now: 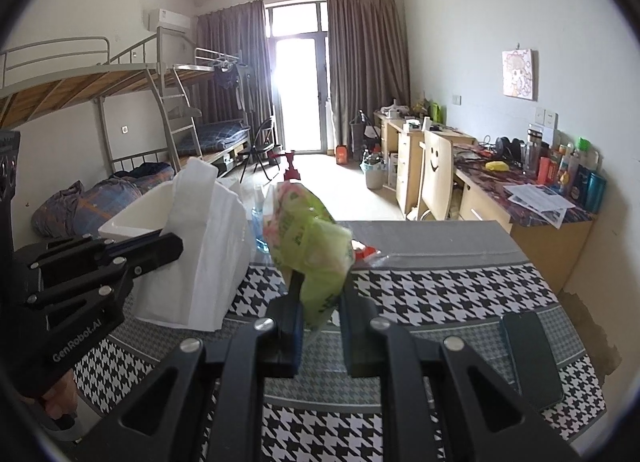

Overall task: Organize soft objects
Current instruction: 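Carry the tissue pack and plastic bag toward the foam box with both grippers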

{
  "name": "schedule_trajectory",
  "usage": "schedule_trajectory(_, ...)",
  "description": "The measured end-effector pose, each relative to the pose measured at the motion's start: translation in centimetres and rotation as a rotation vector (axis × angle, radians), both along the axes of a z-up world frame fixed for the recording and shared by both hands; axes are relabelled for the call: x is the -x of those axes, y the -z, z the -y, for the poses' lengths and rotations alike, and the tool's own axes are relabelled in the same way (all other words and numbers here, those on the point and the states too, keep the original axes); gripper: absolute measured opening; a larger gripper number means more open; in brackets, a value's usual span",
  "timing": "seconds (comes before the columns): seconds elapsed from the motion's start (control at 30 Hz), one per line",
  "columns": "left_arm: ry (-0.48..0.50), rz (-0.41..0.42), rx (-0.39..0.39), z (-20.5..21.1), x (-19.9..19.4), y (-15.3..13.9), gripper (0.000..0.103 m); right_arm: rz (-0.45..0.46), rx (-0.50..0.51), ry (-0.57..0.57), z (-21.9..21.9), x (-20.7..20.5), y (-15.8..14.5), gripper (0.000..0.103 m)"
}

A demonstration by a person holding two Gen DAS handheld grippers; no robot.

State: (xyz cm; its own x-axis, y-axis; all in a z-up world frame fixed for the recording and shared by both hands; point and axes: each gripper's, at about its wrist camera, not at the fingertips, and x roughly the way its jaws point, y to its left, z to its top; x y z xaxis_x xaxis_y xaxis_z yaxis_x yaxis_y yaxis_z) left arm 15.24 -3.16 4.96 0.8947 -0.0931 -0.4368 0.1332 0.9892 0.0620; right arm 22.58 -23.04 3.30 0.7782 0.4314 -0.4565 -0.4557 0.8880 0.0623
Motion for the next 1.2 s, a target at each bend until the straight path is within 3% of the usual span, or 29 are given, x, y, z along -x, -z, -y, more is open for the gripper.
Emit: schedule_trajectory(1.2, -0.105, 0.044, 0.011, -4.2, -2.6, -2.5, 0.004, 0.047, -0.015, -0.052, -3.7, -2.5, -2.1, 0.019)
